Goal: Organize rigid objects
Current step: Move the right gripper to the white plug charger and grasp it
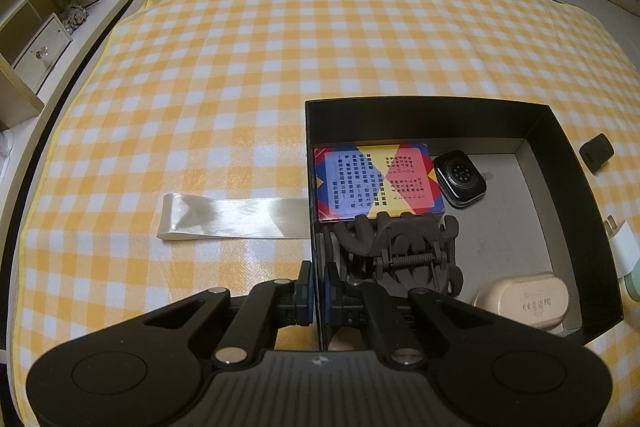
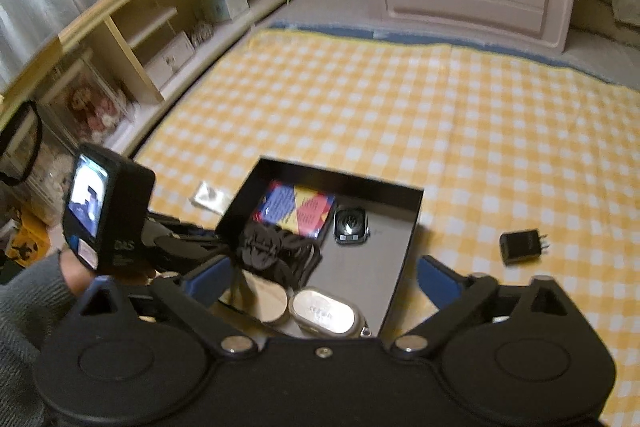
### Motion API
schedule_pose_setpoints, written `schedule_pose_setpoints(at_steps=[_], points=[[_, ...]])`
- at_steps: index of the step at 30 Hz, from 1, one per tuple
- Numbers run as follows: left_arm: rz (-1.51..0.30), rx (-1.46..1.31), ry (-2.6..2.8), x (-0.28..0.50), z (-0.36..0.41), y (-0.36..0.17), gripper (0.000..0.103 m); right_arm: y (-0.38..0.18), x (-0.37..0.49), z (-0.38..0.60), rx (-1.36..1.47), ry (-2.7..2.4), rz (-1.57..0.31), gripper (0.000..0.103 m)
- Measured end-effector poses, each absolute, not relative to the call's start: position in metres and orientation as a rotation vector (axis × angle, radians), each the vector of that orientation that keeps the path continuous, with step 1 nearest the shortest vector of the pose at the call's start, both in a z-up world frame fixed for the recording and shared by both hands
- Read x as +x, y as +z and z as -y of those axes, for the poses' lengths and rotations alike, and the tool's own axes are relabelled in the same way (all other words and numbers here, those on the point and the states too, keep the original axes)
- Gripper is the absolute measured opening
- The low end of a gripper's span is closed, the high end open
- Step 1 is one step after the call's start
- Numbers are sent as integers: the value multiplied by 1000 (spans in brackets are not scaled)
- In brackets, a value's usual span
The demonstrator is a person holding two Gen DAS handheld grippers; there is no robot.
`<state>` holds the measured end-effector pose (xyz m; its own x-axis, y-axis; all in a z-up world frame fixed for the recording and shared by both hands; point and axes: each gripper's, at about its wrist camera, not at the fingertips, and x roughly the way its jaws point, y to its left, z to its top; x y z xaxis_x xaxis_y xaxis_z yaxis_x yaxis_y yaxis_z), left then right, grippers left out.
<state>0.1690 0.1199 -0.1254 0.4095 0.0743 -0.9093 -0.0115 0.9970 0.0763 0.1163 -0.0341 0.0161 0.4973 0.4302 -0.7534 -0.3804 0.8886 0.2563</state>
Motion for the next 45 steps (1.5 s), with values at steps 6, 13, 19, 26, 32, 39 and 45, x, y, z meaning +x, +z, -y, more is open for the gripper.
schedule_pose_setpoints(at_steps=[6, 13, 19, 26, 32, 39, 45], points=[[-1148, 60, 55, 170, -120, -125, 5, 24, 108, 52, 71, 491, -852, 103], [-1141, 55, 52, 168, -117, -125, 5, 24, 107, 75, 101, 463, -826, 103], [-1124, 37, 40, 160, -122, -121, 4, 17, 114, 105, 135, 412, -824, 103], [-1105, 6, 7, 149, -133, -119, 5, -1, 128, 139, 160, 335, -844, 103], [-1098, 3, -24, 137, -145, -122, 7, -27, 142, 155, 140, 288, -929, 103], [-1096, -3, -37, 127, -153, -117, 7, -75, 160, 151, 49, 266, -1097, 82], [-1108, -60, -23, 126, -161, -113, 7, -107, 159, 125, -92, 320, -1185, 70]])
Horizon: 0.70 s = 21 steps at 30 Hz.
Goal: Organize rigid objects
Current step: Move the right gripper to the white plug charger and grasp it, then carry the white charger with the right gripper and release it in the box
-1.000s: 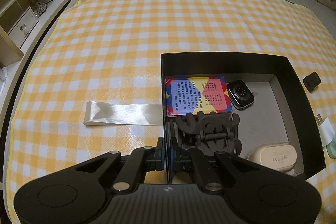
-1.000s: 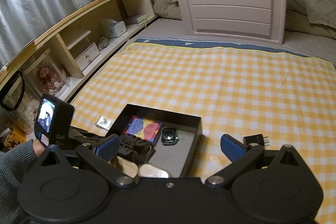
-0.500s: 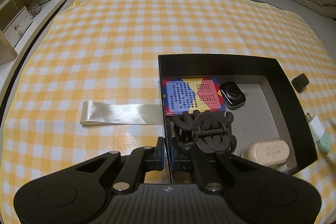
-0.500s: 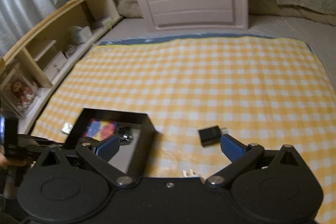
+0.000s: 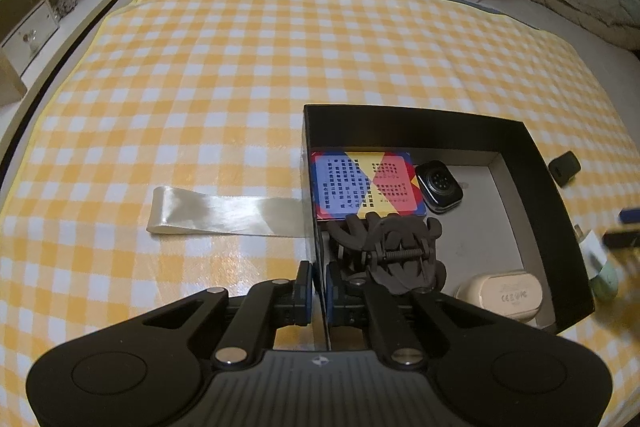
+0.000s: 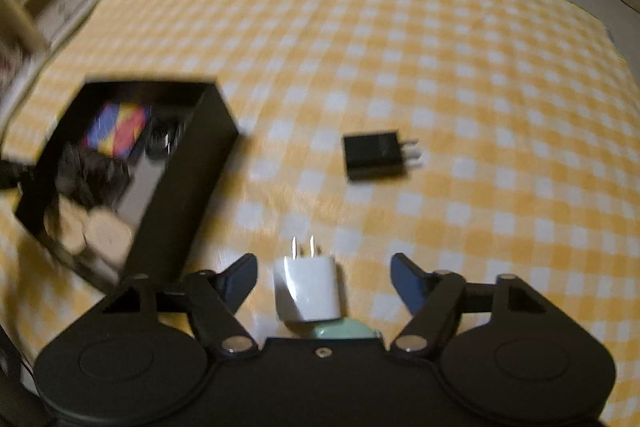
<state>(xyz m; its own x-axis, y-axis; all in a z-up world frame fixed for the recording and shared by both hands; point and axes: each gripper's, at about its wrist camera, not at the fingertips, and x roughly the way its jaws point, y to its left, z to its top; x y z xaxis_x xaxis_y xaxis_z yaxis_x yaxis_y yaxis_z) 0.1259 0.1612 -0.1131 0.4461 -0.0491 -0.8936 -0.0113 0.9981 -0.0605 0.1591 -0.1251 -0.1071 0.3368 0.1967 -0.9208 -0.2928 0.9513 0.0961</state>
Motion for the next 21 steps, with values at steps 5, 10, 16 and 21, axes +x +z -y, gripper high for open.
schedule_pose_setpoints(at_steps=[5, 10, 16, 21], points=[[-1118, -89, -14, 125, -169, -111, 7, -123, 157, 114, -158, 327, -1231, 70], [-1129, -95, 0, 124, -172, -108, 7, -133, 158, 111, -189, 314, -1250, 58], [-1135, -106, 20, 129, -166, -109, 7, -134, 158, 111, -177, 346, -1256, 43], [-1139, -86, 40, 130, -164, -108, 6, -132, 156, 114, -165, 339, -1242, 42]])
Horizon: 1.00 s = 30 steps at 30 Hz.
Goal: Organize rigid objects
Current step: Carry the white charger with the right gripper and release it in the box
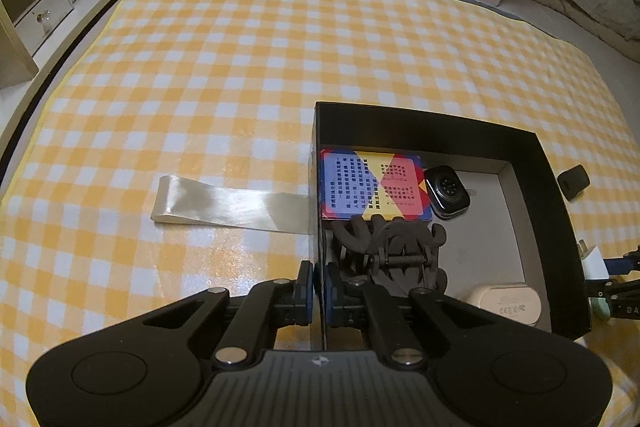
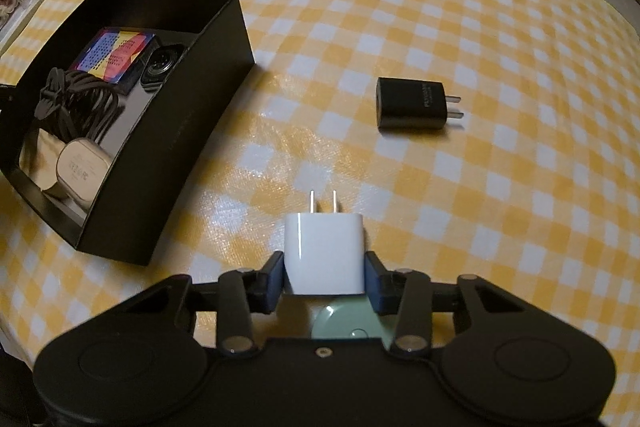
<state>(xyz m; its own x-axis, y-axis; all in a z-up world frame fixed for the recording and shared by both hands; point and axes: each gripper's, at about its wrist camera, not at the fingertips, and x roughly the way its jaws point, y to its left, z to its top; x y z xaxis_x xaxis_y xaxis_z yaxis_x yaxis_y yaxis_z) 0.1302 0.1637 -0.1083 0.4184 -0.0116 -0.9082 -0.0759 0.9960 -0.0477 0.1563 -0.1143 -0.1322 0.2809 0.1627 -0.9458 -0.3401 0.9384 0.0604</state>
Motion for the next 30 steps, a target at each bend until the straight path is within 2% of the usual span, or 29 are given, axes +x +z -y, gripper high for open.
schedule_pose_setpoints(at_steps=[19, 30], points=[[-1141, -47, 71, 136, -146, -114, 5, -33, 154, 118, 42, 329, -983, 42], [-1135, -22, 71, 135, -143, -113, 5, -26, 171, 56, 113, 385, -999, 42]])
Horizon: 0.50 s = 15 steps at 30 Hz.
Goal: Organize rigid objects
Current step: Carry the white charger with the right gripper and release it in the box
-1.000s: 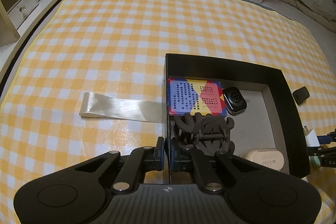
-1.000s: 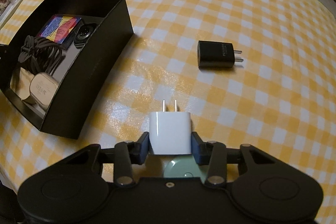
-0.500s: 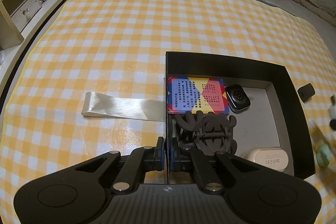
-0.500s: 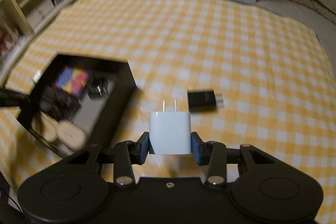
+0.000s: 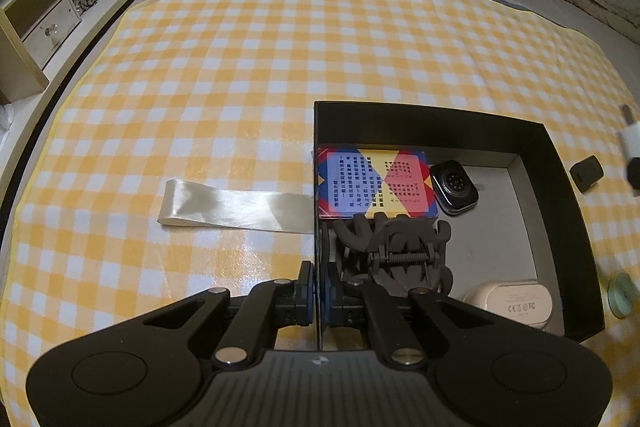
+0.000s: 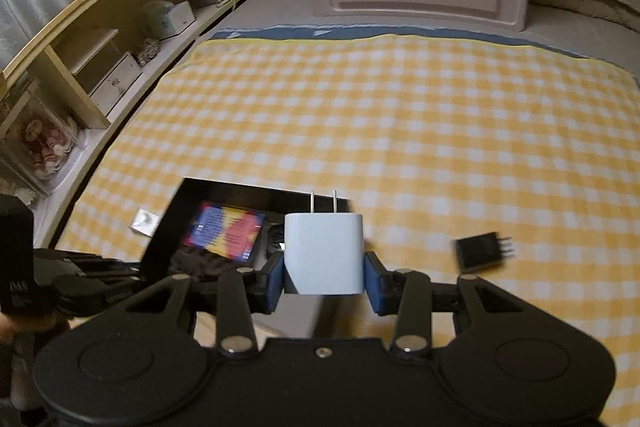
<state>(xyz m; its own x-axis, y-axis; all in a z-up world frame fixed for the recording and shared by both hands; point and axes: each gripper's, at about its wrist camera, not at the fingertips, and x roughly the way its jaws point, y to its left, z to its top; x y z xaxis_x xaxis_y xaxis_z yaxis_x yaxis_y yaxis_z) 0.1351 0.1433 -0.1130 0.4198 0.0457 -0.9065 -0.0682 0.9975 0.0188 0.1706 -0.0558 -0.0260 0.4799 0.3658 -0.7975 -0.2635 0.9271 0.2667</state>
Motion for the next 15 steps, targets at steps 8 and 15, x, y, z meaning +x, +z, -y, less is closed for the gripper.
schedule_pose_setpoints(at_steps=[8, 15], points=[[-1136, -10, 72, 137, -141, -114, 5, -54, 180, -3, 90, 396, -1125, 42], [-1136, -13, 73, 139, -140, -112, 5, -76, 187, -32, 52, 320, -1206, 42]])
